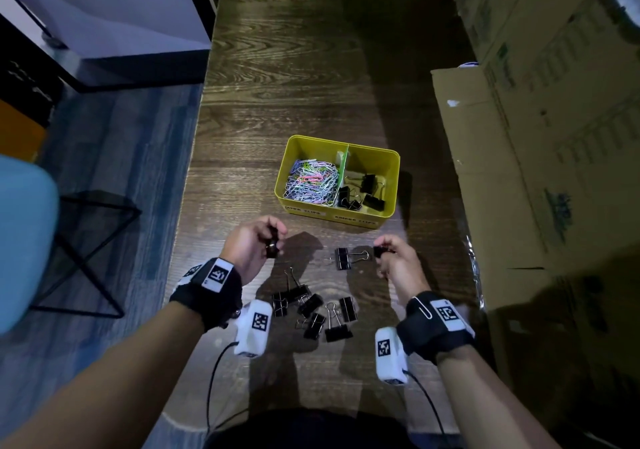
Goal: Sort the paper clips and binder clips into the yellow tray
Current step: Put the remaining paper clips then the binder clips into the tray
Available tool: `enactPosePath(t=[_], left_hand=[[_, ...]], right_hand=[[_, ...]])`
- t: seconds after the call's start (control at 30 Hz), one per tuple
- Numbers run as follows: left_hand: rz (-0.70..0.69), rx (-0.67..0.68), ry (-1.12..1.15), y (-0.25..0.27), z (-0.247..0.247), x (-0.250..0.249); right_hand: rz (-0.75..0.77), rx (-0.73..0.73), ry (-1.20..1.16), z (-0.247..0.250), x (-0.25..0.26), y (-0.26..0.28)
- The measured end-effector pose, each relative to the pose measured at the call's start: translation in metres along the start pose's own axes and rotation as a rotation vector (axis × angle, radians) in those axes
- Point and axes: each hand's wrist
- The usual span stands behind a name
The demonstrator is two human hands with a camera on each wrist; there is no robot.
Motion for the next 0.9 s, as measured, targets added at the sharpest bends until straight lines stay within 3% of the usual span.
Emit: enactPosePath(t=[0.07, 0.17, 0.23, 0.27, 0.33, 0.5, 0.63, 0.77, 0.9], left_hand=[[0.006, -0.007, -0.127, 0.002, 0.006, -0.002], [-0.009, 0.191, -0.900, 0.006, 0.015, 0.006], [0.101, 0.337, -1.421, 0.011, 0.016, 0.016], [0.133, 0.361, -1.601, 0.015, 0.015, 0.023], [0.131, 0.349, -1.747, 0.018, 0.011, 0.037], [0.036, 0.287, -1.703, 0.018, -0.001, 0.059], [-0.023, 0.227, -1.572, 0.014, -0.001, 0.063], [-0.001, 0.125, -0.987, 0.013, 0.015, 0.059], [0.044, 0.053, -0.289, 0.017, 0.018, 0.042]], right_hand=[[0.041, 0.054, 0.261, -0.010, 0.009, -0.001], [0.037, 0.126, 0.675, -0.032, 0.012, -0.010], [-0.014, 0.177, 0.917, -0.044, 0.008, -0.015], [-0.022, 0.194, 1.009, -0.047, 0.005, -0.018], [-0.020, 0.207, 1.104, -0.050, 0.000, -0.020], [-0.030, 0.187, 1.102, -0.048, -0.004, -0.019], [-0.005, 0.171, 0.951, -0.038, -0.002, -0.013], [0.014, 0.057, 0.559, -0.021, 0.004, 0.001], [-0.076, 0.011, 0.021, -0.006, 0.005, 0.009]])
Point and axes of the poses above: each hand's wrist, its own y-axis away from the middle knuckle, its own z-axis out of the back of the hand, x = y × z, and after that the axes turned 7 degrees about x, right-handed
